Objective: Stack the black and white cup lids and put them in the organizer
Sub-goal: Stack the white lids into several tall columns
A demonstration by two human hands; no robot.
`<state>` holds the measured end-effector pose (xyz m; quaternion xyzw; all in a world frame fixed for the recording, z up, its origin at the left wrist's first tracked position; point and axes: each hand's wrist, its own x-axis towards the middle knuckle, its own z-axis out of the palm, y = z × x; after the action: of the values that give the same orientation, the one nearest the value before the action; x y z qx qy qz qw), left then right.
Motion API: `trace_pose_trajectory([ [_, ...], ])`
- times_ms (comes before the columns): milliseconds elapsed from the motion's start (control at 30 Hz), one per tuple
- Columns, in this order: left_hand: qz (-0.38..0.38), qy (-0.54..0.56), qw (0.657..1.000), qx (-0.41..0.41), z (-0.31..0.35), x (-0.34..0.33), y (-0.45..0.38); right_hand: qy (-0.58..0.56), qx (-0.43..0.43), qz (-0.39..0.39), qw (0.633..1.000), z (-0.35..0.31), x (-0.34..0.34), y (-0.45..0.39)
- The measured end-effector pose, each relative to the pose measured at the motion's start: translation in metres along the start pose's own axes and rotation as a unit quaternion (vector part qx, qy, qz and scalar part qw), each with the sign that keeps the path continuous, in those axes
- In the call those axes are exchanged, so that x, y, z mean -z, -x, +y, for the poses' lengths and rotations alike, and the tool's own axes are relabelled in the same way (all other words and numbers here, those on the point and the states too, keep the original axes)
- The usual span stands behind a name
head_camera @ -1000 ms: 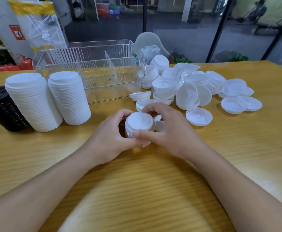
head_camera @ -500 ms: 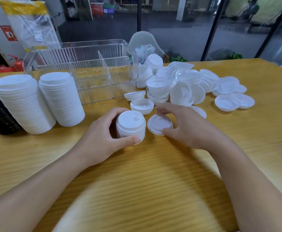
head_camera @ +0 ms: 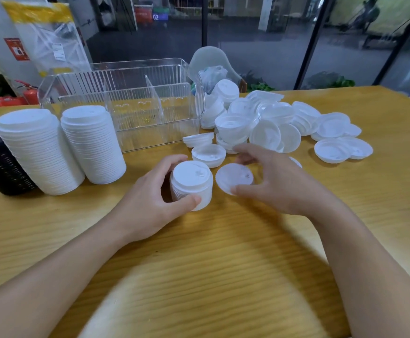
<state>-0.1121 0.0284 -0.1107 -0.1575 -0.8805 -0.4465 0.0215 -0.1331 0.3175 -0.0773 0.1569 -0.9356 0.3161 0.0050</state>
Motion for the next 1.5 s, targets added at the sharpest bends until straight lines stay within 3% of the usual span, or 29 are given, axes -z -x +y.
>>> trace_pose_trajectory([
  [133, -0.012, 0.011, 1.000, 0.000, 0.001, -0.001, 0.000, -0.132, 0.009, 0.109, 0.985, -0.010, -0.003, -0.003],
  [233, -0.010, 0.019, 1.000, -0.003, 0.003, -0.002, 0.001, -0.177, 0.052, 0.106, 0.977, -0.029, -0.029, -0.003],
  [400, -0.001, 0.033, 0.999, -0.006, 0.007, -0.002, -0.001, -0.104, 0.101, 0.113, 0.983, -0.042, -0.056, -0.012],
  [800, -0.002, 0.013, 1.000, -0.007, 0.003, -0.002, 0.000, -0.175, 0.060, 0.088, 0.979, -0.032, -0.047, -0.014],
  [900, -0.006, 0.031, 0.999, -0.017, 0.002, -0.002, 0.000, -0.116, 0.020, 0.129, 0.985, -0.020, -0.043, -0.018],
  [1033, 0.024, 0.037, 0.999, 0.000, -0.004, 0.001, -0.003, 0.003, 0.006, 0.050, 0.999, -0.010, -0.045, -0.019],
  [1100, 0.045, 0.036, 0.998, 0.010, -0.008, 0.001, -0.004, 0.035, 0.021, 0.047, 0.998, -0.007, -0.047, -0.021],
  [1500, 0.047, 0.041, 0.998, 0.014, -0.007, 0.001, -0.003, 0.038, 0.061, 0.138, 0.988, -0.002, -0.048, -0.023],
])
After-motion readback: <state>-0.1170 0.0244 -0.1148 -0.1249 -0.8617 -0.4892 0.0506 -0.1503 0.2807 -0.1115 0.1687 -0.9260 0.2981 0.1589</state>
